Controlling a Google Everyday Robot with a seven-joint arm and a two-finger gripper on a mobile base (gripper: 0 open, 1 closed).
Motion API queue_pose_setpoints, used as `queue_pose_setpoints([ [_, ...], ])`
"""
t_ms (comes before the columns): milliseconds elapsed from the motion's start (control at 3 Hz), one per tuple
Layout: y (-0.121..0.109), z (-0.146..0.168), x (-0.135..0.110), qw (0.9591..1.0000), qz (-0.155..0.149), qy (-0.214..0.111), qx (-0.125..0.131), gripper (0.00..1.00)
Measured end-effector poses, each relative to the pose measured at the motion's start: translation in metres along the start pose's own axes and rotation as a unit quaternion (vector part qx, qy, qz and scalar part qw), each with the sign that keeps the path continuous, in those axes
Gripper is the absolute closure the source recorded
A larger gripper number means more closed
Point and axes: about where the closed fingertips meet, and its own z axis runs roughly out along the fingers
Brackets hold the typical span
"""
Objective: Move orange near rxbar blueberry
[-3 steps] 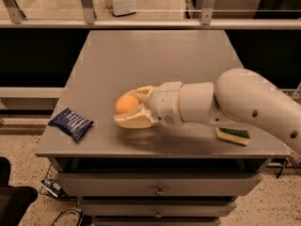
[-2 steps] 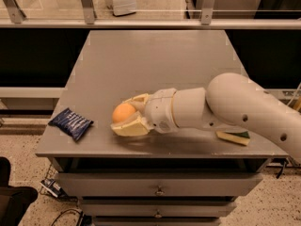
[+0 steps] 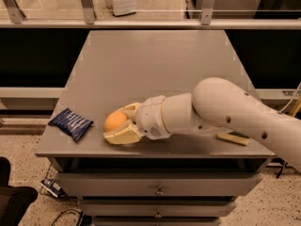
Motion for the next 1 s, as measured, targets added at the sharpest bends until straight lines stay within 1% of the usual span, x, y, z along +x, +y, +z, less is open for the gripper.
queue_pose_setpoints([
  [667,0.0001,-0.0013,-0.0033,1.0,0.0,0.0,-0.001,1.0],
  [1000,0.0001,-0.0017,-0.004,1.0,0.0,0.0,-0.001,0.84],
])
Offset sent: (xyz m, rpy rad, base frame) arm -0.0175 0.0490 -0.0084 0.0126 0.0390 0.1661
